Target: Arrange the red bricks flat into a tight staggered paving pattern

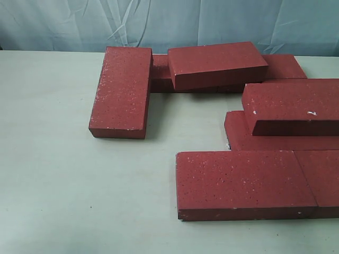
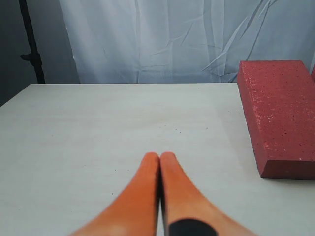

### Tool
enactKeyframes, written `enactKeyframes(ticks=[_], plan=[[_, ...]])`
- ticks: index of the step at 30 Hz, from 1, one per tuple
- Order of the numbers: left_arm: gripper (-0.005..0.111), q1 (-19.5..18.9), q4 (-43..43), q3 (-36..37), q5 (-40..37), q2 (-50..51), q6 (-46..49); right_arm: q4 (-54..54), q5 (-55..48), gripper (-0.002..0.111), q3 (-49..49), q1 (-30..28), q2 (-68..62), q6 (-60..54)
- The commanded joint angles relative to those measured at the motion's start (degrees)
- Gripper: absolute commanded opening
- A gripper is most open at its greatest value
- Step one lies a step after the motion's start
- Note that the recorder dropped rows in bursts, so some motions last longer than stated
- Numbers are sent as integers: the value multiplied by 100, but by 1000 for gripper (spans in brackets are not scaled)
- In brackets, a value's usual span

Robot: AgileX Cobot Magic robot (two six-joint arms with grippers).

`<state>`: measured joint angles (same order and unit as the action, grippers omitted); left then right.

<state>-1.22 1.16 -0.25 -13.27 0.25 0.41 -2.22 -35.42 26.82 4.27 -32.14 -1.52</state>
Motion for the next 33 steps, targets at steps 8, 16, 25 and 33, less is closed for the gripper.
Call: enactKeyframes(ticks=[8, 16, 25, 33], plan=[[0, 18, 5, 25, -6, -25, -1, -207, -6, -1, 52, -19, -213, 4], [0, 18, 5, 25, -6, -25, -1, -428, -142, -1, 52, -19, -235, 4], [0, 18, 5, 25, -6, -25, -1, -491, -384, -1, 605, -19, -1697, 16], [0, 18, 5, 25, -6, -25, -1, -610, -318, -1, 843, -19, -2274, 4]])
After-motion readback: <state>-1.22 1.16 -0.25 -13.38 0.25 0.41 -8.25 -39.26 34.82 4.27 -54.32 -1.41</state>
